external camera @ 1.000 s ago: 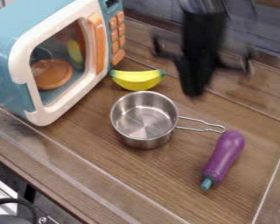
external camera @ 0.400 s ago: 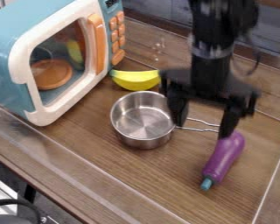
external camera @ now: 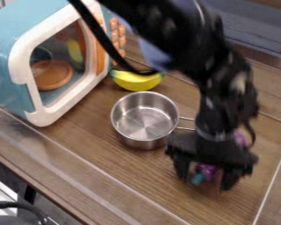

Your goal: Put the eggplant in the silver pot

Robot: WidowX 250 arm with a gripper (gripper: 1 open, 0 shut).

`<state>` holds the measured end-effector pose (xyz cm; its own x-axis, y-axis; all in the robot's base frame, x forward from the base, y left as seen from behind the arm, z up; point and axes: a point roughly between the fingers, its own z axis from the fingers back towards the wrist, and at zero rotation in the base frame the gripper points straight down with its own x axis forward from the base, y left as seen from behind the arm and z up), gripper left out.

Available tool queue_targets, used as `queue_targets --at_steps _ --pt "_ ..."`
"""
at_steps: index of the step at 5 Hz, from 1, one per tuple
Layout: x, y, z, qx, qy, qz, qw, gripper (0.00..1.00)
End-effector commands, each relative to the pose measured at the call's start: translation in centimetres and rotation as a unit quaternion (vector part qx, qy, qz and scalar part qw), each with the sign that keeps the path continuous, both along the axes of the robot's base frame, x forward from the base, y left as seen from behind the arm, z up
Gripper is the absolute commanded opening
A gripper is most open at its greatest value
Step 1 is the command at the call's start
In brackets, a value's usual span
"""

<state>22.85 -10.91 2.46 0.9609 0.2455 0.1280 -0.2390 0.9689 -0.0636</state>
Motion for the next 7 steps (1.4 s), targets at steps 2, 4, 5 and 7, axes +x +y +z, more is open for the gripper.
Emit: queue_targets --at_steps 2,4,5,7 --pt "-0.5 0.3 4.2 -0.018 -0.003 -0.014 0.9997 0.0" --pt "-0.5 6.9 14.0 -0.052 -0.031 -0.032 0.9977 0.0" --pt "-0.3 4.3 13.7 -0.049 -0.033 -0.034 0.9976 1.0" --pt "1.5 0.0 9.0 -0.033 -0.045 -0.046 0.9974 1.0"
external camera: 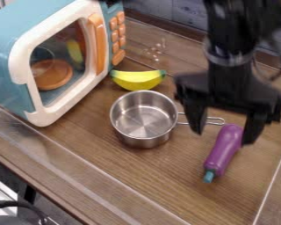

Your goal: Put the eggplant in the silver pot

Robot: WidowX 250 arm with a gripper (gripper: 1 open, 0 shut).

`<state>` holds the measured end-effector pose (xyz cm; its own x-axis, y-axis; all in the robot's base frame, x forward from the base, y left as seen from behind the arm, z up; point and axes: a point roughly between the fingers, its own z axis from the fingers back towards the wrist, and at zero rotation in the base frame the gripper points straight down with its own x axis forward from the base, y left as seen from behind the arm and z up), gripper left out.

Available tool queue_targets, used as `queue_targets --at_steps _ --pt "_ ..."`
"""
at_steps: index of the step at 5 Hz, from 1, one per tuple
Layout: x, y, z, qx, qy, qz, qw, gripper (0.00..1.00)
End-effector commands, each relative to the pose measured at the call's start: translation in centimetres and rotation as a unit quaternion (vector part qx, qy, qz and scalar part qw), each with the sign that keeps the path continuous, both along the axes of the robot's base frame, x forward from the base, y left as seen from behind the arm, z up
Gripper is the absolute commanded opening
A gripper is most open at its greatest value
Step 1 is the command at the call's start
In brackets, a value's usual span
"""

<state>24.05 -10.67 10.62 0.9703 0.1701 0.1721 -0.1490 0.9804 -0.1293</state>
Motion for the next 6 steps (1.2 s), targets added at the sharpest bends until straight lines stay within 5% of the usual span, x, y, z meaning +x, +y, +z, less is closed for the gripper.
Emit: queue_targets --at_steps 1,2,3,5,6 --pt "1.3 -0.3 -2.6 0.008 -0.018 0.0 0.9998 1.0" --pt "0.9 -0.2 -5.3 0.018 -0.011 -0.016 0.9997 1.0" --pt "0.6 -0.2 -7.0 0.023 -0.006 -0.032 0.9992 0.0" --pt "0.8 -1.1 -3.8 0.016 0.006 -0.036 0.9992 0.0" --pt "1.4 2.6 0.9 0.004 -0.012 -0.037 0.9992 0.0"
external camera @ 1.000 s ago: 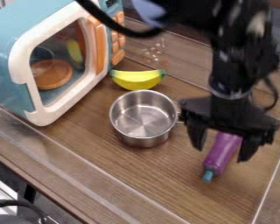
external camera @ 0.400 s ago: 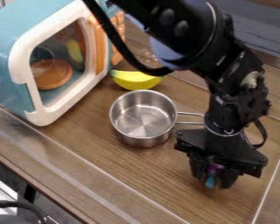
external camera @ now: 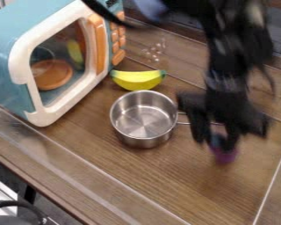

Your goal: Put the eggplant in the silver pot

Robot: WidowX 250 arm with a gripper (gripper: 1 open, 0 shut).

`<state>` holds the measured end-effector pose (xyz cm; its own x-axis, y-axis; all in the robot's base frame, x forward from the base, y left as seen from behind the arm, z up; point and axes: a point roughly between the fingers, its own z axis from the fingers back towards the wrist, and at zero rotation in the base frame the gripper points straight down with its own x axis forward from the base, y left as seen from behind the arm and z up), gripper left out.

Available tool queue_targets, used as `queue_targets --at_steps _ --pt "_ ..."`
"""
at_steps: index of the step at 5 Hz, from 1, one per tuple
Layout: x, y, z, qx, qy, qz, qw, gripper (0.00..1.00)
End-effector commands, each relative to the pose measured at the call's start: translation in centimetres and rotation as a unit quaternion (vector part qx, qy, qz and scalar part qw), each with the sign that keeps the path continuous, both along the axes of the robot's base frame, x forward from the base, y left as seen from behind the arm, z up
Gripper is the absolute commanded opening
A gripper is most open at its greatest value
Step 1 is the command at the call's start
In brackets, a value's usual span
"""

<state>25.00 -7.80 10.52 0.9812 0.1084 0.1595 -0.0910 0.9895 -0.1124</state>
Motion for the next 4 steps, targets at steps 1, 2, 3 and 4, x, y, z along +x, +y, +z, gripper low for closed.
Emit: queue_targets --at_steps 1,2,3,4 --pt "0.0 4.8 4.7 -0.003 -0.032 0.043 0.9986 0.0" --pt "-0.2 8.9 7.0 0.003 -0.04 0.072 0.9966 0.0" --pt "-0.8 6.7 4.6 0.014 -0.03 0.045 0.9984 0.0" --pt "-1.2 5.2 1.8 0.028 -0.022 0.025 0.9991 0.0"
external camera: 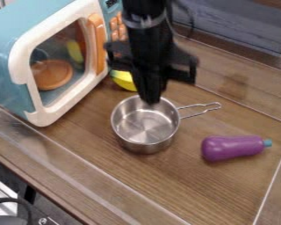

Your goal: Put the eggplant in the silver pot

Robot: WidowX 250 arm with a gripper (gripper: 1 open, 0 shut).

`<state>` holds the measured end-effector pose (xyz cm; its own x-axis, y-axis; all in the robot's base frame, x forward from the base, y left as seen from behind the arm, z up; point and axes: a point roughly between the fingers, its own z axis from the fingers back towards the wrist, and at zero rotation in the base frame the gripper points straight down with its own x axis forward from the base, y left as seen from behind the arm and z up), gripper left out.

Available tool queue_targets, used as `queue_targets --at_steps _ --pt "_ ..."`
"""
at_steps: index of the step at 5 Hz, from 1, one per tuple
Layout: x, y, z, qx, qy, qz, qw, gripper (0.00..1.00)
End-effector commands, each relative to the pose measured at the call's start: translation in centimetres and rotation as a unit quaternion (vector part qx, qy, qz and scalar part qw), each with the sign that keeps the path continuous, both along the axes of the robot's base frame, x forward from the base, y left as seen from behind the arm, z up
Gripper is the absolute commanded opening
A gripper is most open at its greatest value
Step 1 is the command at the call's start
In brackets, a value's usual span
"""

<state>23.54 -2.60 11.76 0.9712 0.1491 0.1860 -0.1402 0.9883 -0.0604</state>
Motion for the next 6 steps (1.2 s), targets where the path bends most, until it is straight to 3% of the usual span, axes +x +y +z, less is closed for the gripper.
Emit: queue_targets --at_steps 1,3,6 --pt "0.3 -0.1 0.5 0.004 -0.014 -0.032 0.9994 0.0" --pt "0.1 1.8 -0.3 0.016 -0.007 -0.049 0.9986 0.0" --pt "0.0 2.4 -1.3 0.027 0.004 -0.055 0.9981 0.0"
